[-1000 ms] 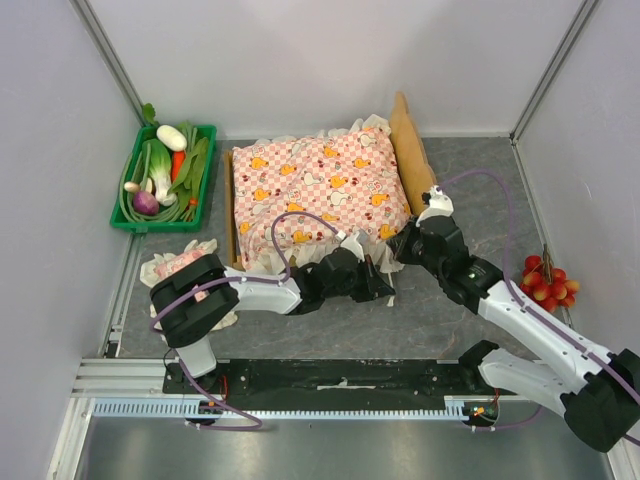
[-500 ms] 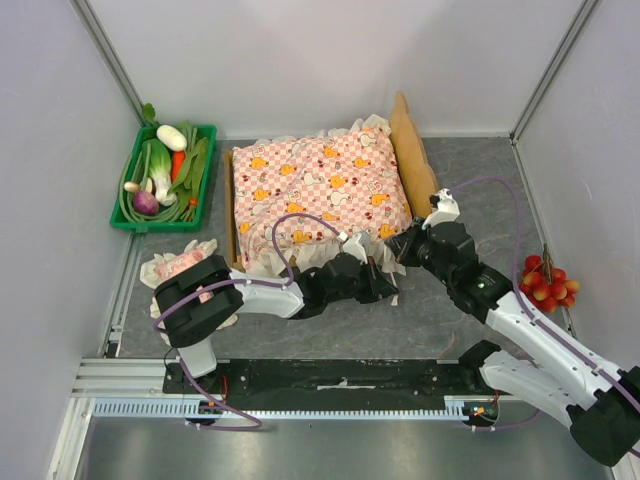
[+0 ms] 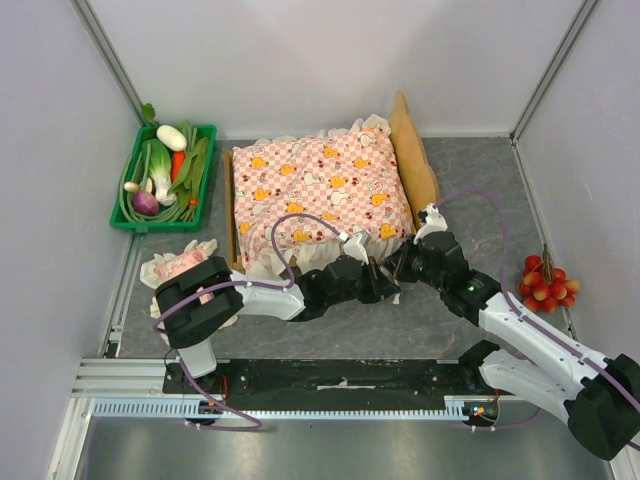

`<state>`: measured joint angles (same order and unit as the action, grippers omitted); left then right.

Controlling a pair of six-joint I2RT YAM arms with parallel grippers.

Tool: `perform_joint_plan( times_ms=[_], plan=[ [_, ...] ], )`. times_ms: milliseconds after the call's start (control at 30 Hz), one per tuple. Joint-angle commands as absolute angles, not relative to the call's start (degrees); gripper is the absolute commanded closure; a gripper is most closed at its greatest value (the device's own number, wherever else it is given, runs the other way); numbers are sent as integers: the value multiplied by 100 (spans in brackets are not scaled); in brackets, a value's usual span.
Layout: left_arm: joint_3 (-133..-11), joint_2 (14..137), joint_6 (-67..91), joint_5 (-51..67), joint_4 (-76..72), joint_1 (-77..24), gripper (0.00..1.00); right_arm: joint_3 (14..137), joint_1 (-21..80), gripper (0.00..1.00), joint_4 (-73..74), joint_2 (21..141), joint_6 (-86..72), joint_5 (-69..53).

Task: Set up the pet bed

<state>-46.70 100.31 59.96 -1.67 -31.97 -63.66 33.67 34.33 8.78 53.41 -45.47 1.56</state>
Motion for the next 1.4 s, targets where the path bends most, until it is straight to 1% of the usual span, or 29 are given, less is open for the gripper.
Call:
perform_joint_plan(
  times_ms=[0,100,233,267,333,367,400,500,533,567,633,700,767,867,900,967,1167,1367],
  plan=[
    [-4684,9809,5695,-369,-3630,-6504,98,2989,3428,100,783,5414,-4641,-254],
    [-4685,9774,5652,-404,-3639,-6530,98,2962,3437,100,808,5581,-4580,-308],
    [-4606,9598,5634,-492,-3568,-6530,98,2848,3437,100,1010,5397,-4465,-158],
    [-4545,9563,5651,-527,-3568,-6530,98,2804,3437,97,1002,5379,-4447,-202],
    [-4509,9545,5660,-527,-3560,-6530,98,2804,3437,86,1098,5335,-4368,-307],
    [-4500,9545,5660,-527,-3533,-6530,98,2795,3437,69,1142,5283,-4359,-308],
    [-4491,9545,5669,-536,-3490,-6530,98,2769,3437,64,1212,5091,-4359,-255],
    [-4474,9597,5722,-536,-3446,-6522,98,2804,3437,59,1476,4564,-4403,156],
    [-4474,9598,5713,-527,-3437,-6521,98,2839,3428,52,1537,4440,-4403,289],
    [-4474,9624,5722,-519,-3428,-6521,98,2908,3428,49,1677,4343,-4412,490],
    [-4474,9641,5722,-510,-3410,-6521,98,2997,3402,46,1810,4193,-4438,667],
    [-4500,9659,5713,-492,-3393,-6513,98,3059,3297,45,1942,4262,-4473,843],
    [-4509,9668,5713,-501,-3375,-6504,98,3032,3104,46,1908,4472,-4483,774],
    [-4518,9668,5713,-457,-3340,-6486,98,2910,2463,48,1541,4947,-4456,125],
    [-4518,9668,5695,-457,-3331,-6478,98,2848,2165,48,1364,5087,-4473,-268],
    [-4526,9642,5660,-448,-3287,-6478,98,2647,1987,48,734,5176,-4570,-465],
    [-4561,9694,5678,-352,-3278,-6451,98,2444,1925,48,-428,5598,-4983,-800],
    [-4614,9721,5695,-290,-3287,-6442,98,2303,1907,49,-835,5853,-5124,-695]
  ],
)
